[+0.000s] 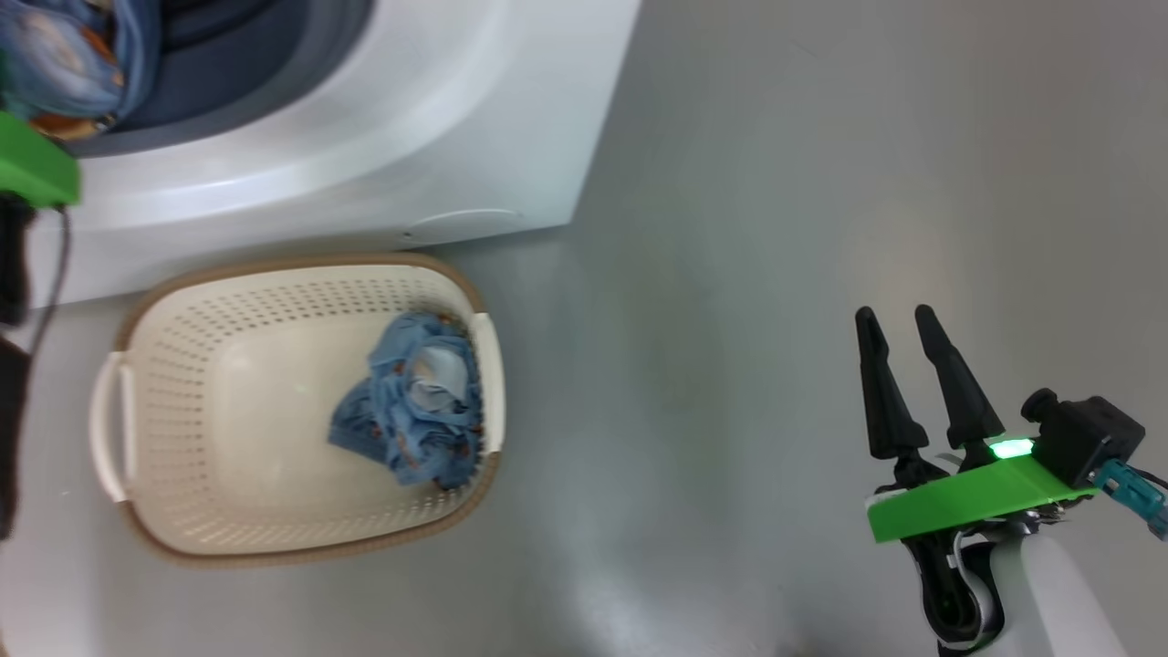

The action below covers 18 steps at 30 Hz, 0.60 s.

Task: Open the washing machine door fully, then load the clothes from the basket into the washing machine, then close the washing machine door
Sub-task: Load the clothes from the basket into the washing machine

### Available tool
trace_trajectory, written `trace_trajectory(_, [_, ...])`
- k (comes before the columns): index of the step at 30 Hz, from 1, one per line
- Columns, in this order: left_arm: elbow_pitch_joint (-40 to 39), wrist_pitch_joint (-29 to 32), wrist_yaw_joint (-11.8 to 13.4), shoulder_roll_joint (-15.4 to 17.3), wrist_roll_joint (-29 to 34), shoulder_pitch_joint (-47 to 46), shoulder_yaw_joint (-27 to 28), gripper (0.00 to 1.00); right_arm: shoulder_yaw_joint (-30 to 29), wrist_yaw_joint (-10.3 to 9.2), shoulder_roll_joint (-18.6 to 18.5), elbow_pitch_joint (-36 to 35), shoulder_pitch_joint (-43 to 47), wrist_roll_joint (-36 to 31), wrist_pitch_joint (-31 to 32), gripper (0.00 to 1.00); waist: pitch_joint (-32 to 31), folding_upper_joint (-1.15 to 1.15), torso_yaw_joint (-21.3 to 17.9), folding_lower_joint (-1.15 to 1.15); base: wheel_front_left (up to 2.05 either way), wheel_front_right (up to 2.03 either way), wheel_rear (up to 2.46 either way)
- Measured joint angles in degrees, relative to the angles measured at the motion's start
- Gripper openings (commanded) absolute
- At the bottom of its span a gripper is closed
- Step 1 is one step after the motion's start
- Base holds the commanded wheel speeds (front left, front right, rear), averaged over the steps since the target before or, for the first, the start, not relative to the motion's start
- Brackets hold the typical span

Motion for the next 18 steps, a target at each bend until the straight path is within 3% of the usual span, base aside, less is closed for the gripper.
trace_trajectory(7, [2.98,0.00,0.00,2.12,2.65,-5.20,1.59,0.00,0.80,0.00,0.47,-0.26,-1.33,0.01,0.00,1.00,2.44,0.00,-3.57,0.00,0.00,0.00,0.00])
trace_trajectory(8, [2.79,-0.01,0.00,2.23,3.05,-5.70,2.35,0.10,0.94,0.00,0.54,-0.26,-1.33,0.01,0.00,1.00,2.73,0.00,-3.99,0.00,0.00,0.00,0.00])
trace_trajectory(9, [2.67,-0.01,0.00,2.36,3.89,-5.98,2.98,0.10,1.07,0.00,0.62,-0.26,-1.33,0.01,0.00,1.00,2.98,0.00,-4.39,0.00,0.00,0.00,0.00])
trace_trajectory(10, [2.72,-0.01,0.00,2.37,4.53,-6.11,3.79,0.41,1.15,0.00,0.66,-0.26,-1.33,0.01,0.00,1.00,3.22,0.00,-4.76,0.00,0.00,0.00,0.00])
trace_trajectory(11, [2.78,-0.01,0.00,2.42,5.03,-6.12,4.23,0.78,1.21,0.00,0.68,-0.25,-1.33,0.01,0.00,1.00,3.41,0.00,-5.10,0.00,0.00,0.00,0.00])
trace_trajectory(12, [2.93,-0.01,0.00,2.45,5.61,-6.12,4.61,1.00,1.25,0.00,0.70,-0.25,-1.33,0.01,0.00,1.00,3.54,0.00,-5.40,0.00,0.00,0.00,0.00])
trace_trajectory(18, [2.93,-0.01,0.00,2.10,6.33,-6.05,6.13,1.00,1.20,0.00,0.78,-0.26,-1.32,0.09,0.00,1.00,3.62,0.00,-5.64,0.00,0.00,0.00,0.00])
